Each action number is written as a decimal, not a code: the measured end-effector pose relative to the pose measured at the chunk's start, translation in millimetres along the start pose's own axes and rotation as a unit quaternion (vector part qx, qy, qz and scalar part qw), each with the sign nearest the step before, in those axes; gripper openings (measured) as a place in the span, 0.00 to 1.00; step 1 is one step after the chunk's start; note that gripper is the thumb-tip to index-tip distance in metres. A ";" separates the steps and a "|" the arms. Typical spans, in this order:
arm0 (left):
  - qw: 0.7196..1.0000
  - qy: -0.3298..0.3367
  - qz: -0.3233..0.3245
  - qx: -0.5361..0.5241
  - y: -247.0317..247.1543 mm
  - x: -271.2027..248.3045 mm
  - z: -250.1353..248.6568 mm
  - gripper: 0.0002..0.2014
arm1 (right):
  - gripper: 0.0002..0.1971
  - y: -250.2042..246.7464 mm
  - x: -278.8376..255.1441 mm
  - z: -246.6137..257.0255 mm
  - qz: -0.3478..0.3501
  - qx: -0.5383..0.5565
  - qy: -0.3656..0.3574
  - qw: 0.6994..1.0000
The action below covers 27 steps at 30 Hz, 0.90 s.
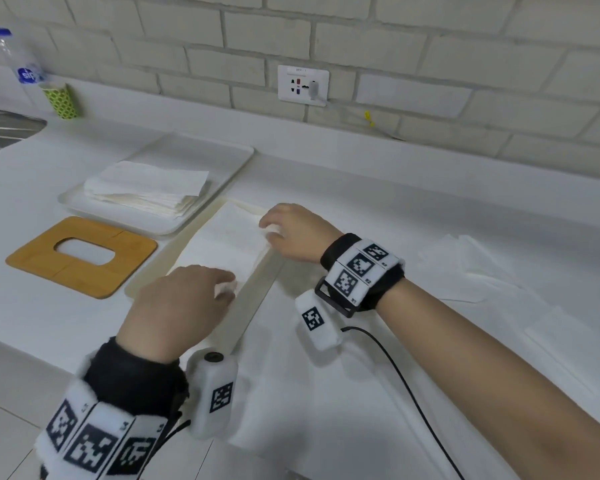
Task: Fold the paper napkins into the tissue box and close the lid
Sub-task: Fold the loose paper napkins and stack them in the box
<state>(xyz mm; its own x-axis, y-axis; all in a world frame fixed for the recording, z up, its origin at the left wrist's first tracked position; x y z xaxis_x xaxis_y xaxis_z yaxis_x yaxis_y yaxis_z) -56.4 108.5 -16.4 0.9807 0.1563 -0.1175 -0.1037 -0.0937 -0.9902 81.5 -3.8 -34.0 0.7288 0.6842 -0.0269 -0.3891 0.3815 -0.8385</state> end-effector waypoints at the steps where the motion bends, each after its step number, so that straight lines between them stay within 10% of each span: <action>1: 0.999 -0.008 -0.030 -0.032 -5.5 -4.9 -5.3 0.17 | 0.16 -8.7 -11.7 -10.2 -0.031 0.017 0.005 0.999; 5: 0.977 0.047 -0.125 -0.168 -17.3 -12.5 -54.4 0.15 | 0.18 -37.9 -70.0 -72.7 -0.042 -0.015 0.102 0.994; 12: 0.973 0.137 -0.001 -0.183 30.7 20.9 -159.2 0.14 | 0.28 -44.0 -162.0 -173.4 0.106 -0.146 0.326 0.928; 20: 0.973 0.172 0.091 -0.121 69.8 60.9 -229.5 0.21 | 0.13 -46.8 -170.3 -189.3 0.045 -0.192 0.235 0.952; 24: 0.969 0.192 0.104 -0.120 73.8 72.3 -242.1 0.32 | 0.10 -64.4 -179.5 -186.1 -0.030 -0.091 0.224 0.970; 27: 0.962 0.202 0.052 -0.174 66.7 79.0 -245.8 0.21 | 0.06 -77.1 -188.9 -182.8 -0.109 0.045 0.186 0.975</action>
<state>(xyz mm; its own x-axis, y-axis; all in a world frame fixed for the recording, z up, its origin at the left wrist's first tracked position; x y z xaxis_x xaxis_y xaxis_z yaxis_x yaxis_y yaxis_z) 54.9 -127.1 -73.1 0.9600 -0.2595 -0.1051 -0.2109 -0.4231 -0.8812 76.9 -276.1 -63.8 0.9474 0.3140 -0.0620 -0.2367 0.5569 -0.7961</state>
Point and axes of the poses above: each hand's wrist, its own x-axis towards the middle knuckle, its own y-axis out of the palm, z = x × y, the point moved 4 cm from there along x, towards the middle knuckle, and after that the axes turned 9 degrees about x, right-handed, at the moved point
